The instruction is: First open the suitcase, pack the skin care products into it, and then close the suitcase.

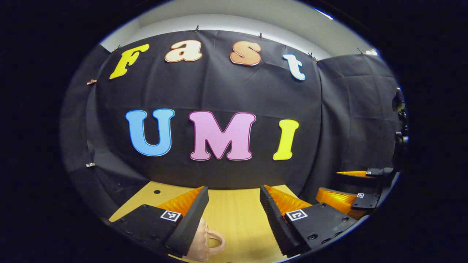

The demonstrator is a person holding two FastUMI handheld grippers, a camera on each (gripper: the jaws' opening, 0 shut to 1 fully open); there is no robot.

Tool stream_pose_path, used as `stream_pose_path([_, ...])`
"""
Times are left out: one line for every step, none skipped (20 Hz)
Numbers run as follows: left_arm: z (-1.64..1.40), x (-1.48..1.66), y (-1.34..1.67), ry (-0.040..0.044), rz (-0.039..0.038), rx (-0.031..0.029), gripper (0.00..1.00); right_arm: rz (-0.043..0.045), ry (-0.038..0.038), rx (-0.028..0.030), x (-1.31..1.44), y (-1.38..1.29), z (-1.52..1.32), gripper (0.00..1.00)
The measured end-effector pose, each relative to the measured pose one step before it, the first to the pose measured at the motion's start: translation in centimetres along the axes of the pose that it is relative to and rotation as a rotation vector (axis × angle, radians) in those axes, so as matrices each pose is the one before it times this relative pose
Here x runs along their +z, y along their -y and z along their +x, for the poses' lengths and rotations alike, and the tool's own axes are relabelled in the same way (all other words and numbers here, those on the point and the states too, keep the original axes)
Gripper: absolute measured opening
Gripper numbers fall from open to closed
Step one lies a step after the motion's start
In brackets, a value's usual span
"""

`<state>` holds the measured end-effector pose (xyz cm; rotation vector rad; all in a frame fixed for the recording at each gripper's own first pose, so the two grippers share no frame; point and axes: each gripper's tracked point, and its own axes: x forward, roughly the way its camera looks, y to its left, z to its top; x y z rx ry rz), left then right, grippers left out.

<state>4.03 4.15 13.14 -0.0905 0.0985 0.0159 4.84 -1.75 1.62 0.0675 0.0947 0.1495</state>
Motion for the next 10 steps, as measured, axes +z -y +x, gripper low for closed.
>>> stream_pose_path([-0.559, 1.173, -0.031, 0.01729, -0.01197, -0.02091, 0.89, 0.01258, 0.02774, -0.01309, 1.185, -0.775, 0.051, 0.97])
stream_pose_path([-0.420, 0.424, -0.492, 0.00678, 0.00876, -0.00037, 0.89, 0.00706, 0.01562, -0.00830, 0.784, -0.769, -0.001, 0.97])
stream_pose_path([-0.603, 1.060, -0.795, 0.02691, 0.02117, 0.01516, 0.89, -0.00021, 0.01551, 0.00331, 0.568, -0.886, -0.073, 0.97])
stream_pose_path([0.037, 1.167, -0.643, 0.03532, 0.01737, 0.00110, 0.89, -0.00749, 0.02428, 0.01313, 0.898, -1.221, -0.277, 1.00])
stream_pose_path([-0.169, 0.910, -0.521, 0.02447, 0.01103, 0.00506, 0.90, -0.01685, 0.02030, -0.00312, 0.708, -0.598, -0.014, 0.96])
stream_pose_path([-0.032, 0.589, -0.647, 0.02172, 0.01073, 0.00601, 0.91, -0.01476, 0.02055, -0.01349, 0.466, -0.181, 0.083, 0.97])
stream_pose_path([-0.388, 0.581, -0.280, 0.01840, 0.00828, -0.00107, 0.93, -0.00324, 0.00219, -0.01090, 0.291, -0.428, 0.063, 0.98])
stream_pose_path([-0.240, 0.264, 0.207, 0.01954, 0.00136, -0.00453, 0.93, 0.00388, 0.00118, -0.00042, -0.044, -0.885, -0.122, 0.98])
stream_pose_path([-0.082, 0.153, 0.305, 0.00693, -0.00391, -0.00864, 0.93, 0.00408, -0.00345, 0.00825, 0.099, -0.876, -0.136, 0.98])
stream_pose_path([-0.017, 0.040, -0.107, 0.00036, -0.00809, -0.00482, 0.92, -0.00364, 0.00699, 0.00540, 0.235, -0.649, -0.148, 0.98])
